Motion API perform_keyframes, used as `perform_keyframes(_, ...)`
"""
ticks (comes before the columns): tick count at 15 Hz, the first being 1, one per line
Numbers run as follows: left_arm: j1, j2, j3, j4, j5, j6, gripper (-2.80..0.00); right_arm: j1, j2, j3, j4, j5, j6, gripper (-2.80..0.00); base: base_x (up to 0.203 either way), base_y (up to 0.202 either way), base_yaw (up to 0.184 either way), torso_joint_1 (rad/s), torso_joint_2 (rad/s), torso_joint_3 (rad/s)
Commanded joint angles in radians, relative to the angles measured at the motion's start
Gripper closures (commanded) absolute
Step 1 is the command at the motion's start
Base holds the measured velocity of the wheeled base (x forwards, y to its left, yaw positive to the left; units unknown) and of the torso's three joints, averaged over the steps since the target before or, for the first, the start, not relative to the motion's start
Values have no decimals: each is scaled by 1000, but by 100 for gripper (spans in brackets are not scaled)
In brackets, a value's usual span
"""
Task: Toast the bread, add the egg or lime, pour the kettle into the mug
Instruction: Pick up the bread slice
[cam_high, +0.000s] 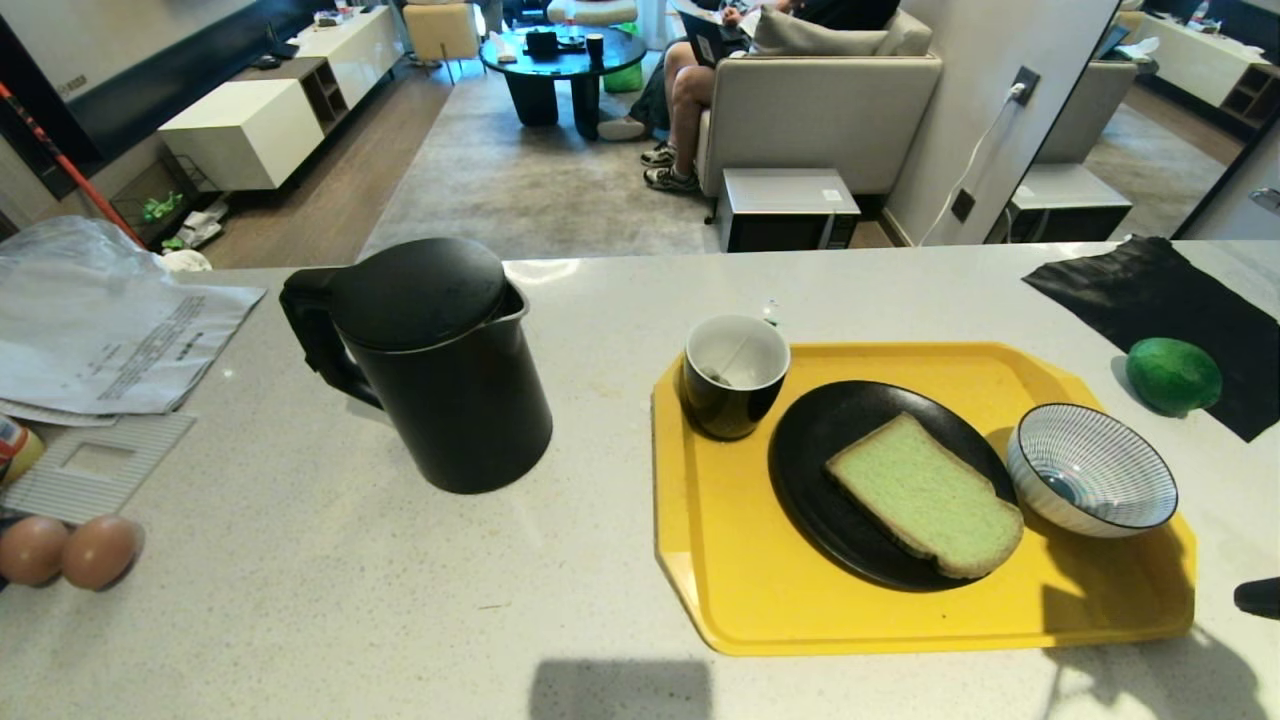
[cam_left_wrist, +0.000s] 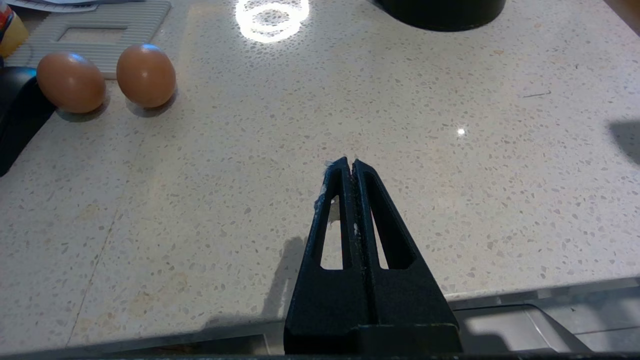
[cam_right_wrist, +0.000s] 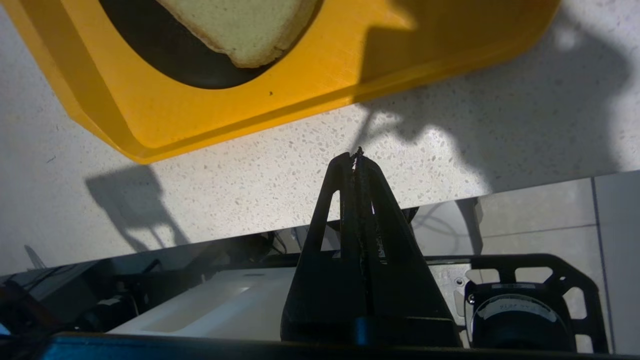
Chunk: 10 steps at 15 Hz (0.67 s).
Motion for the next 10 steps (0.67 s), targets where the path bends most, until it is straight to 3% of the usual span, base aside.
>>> perform_keyframes(1, 1, -1, 17, -1, 1, 0, 0, 1, 0, 45, -32, -3, 31, 0, 0, 0, 0, 0, 0, 0)
perform_keyframes(2, -1, -1, 17, -1, 1, 0, 0, 2, -3, 56, -53, -20, 26, 0, 0, 0, 0, 0, 0, 0)
perform_keyframes(3, 1, -1, 17, -1, -1, 0, 0, 1, -5, 56, -54, -53, 8, -280, 0, 0, 0, 0, 0, 0)
perform_keyframes(6, -1, -1, 17, -1, 1, 0, 0, 1, -46, 48, -53, -120, -94, -280, 0, 0, 0, 0, 0, 0)
perform_keyframes(10, 1, -1, 17, -1, 0, 0, 0, 3, -45, 95, -64, -84, -54, -280, 0, 0, 0, 0, 0, 0)
